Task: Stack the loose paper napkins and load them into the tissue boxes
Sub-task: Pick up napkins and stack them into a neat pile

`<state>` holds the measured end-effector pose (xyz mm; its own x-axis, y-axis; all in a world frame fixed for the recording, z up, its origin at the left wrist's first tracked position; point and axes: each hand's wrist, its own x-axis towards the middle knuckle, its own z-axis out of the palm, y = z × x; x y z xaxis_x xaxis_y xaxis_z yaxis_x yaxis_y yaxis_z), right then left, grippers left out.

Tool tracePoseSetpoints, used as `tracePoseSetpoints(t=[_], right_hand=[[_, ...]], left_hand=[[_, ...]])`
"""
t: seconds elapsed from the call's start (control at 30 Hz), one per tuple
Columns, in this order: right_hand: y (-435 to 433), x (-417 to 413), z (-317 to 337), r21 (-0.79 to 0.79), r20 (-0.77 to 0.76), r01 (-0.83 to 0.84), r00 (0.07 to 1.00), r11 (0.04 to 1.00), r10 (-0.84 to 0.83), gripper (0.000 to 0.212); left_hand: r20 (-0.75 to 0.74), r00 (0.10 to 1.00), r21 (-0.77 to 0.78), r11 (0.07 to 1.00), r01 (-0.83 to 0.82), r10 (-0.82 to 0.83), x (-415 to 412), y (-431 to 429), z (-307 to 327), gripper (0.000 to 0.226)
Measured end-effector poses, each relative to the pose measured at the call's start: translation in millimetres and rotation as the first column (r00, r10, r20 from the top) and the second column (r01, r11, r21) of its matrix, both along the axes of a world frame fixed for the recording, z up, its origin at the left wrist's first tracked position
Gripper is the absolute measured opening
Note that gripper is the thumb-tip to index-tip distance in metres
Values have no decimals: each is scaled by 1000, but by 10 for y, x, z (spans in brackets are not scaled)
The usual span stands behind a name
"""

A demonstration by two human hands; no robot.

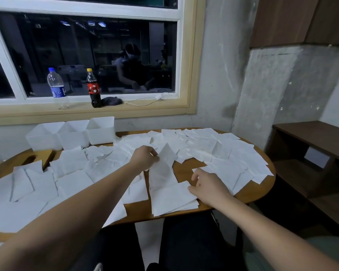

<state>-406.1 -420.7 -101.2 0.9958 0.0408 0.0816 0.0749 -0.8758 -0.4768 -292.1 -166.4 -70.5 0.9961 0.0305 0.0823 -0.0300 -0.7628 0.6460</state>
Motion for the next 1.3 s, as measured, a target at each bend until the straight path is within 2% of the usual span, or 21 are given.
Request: tracePoseSetpoints(t=[0.1,0.23,0.33,0.43,0.53,0.63,0.83,0.93,1.07,1.17,1.3], right_hand=[[-28,65,37,62,61,-21,998,998,17,31],[5,168,171,265,81,-50,996,963,29,64],[19,192,296,439,41,-55,998,897,41,85],[-7,196,338,654,-50,-38,994,756,94,75],[-54,172,280,752,-82,-17,989,659,120,44],[-84,135,159,697,-131,14,985,717,108,26],[-56,78,-31,511,-180,22,980,859,82,27],[-7,71,-85,401,-168,-11,982,916,85,30],[33,77,-101,226,-105,-40,992,973,65,38],[41,139,-90,98,-52,-44,997,994,49,41],[142,298,-1,51,24,-45,999,998,44,18]], left_hand=[[58,996,17,998,64,-65,-57,-39,191,19],[97,978,33,983,182,-184,-209,-95,476,16],[70,952,-30,953,301,-298,-363,-115,637,7],[1,928,-113,922,370,-373,-470,-115,663,9],[-96,911,-113,914,390,-400,-520,-82,545,15],[-191,895,-68,915,397,-403,-530,-53,346,17],[-285,893,68,922,380,-347,-548,-26,54,17],[-304,902,184,910,372,-307,-560,-23,-42,17],[-357,886,246,886,393,-295,-546,-17,-108,25],[-334,900,309,870,385,-280,-519,8,-83,25],[-231,942,313,898,308,-242,-432,91,-21,23]])
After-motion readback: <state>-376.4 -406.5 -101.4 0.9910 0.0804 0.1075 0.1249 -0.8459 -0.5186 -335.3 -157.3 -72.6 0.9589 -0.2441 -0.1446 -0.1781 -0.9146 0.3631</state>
